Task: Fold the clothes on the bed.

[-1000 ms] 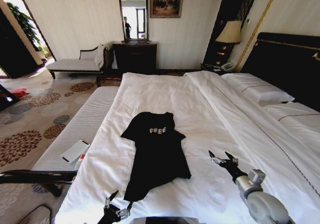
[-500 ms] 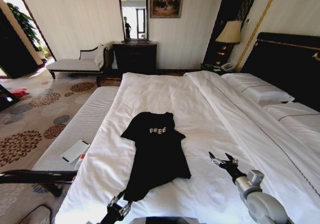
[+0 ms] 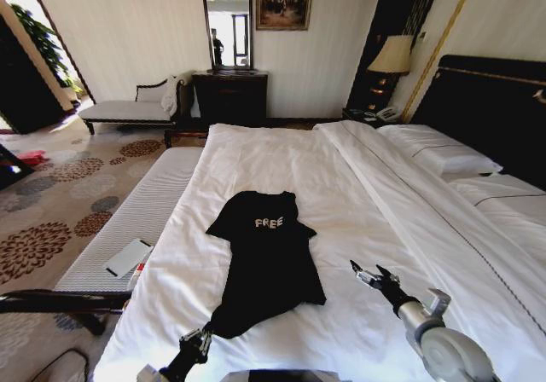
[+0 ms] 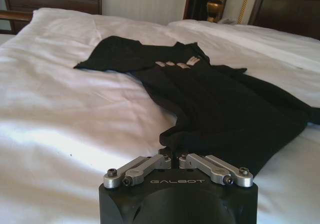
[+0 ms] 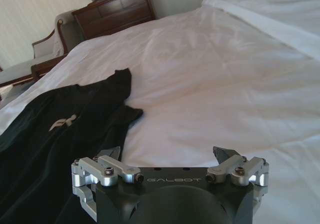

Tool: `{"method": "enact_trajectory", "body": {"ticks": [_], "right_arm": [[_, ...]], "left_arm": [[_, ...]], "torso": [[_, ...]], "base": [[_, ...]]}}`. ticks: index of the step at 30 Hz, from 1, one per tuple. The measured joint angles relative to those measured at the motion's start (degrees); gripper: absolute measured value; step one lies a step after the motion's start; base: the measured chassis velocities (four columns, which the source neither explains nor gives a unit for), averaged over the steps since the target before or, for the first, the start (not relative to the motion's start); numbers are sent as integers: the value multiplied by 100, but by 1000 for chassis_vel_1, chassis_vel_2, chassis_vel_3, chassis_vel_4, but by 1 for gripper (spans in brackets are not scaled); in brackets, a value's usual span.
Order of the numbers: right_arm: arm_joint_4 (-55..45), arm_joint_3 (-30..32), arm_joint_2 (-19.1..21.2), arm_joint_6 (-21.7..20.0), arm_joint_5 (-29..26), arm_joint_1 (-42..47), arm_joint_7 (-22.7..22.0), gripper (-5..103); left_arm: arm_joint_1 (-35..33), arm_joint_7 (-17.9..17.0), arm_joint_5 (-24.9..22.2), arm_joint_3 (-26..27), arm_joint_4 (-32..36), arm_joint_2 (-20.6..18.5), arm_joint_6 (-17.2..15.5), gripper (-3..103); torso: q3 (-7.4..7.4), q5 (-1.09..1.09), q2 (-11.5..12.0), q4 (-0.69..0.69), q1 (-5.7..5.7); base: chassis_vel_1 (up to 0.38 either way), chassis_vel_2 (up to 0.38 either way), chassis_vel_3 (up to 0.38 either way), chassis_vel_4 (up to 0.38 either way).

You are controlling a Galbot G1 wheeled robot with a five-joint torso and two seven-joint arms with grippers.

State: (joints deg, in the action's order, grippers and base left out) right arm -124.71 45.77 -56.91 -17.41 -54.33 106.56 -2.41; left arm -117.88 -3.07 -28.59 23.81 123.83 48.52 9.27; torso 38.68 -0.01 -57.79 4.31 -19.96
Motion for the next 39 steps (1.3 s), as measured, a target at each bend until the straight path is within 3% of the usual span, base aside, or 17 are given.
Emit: {"method": "enact_trajectory", "body": {"ticks": [6, 14, 37, 39], "right_arm": [[-13, -282, 126, -36, 501, 291, 323, 100], [-72, -838, 218, 8, 857, 406, 415, 100], [-74, -1427, 296, -136, 627, 204, 475, 101], [-75, -1446, 293, -160, 528, 172, 435, 97]], "left_arm": [[0, -29, -84, 97, 178, 57, -36, 2], [60, -63, -281, 307, 299, 122, -163, 2], [250, -195, -413, 289, 333, 219, -380, 2], [266, -200, -404, 276, 333, 224, -382, 2]], "torso": [[0, 0, 0, 0, 0], [0, 0, 0, 0, 0], [0, 1, 0, 0, 0], [0, 1, 0, 0, 1]], "base": [[0, 0, 0, 0], [0, 0, 0, 0], [0, 0, 0, 0], [0, 0, 0, 0]]}}
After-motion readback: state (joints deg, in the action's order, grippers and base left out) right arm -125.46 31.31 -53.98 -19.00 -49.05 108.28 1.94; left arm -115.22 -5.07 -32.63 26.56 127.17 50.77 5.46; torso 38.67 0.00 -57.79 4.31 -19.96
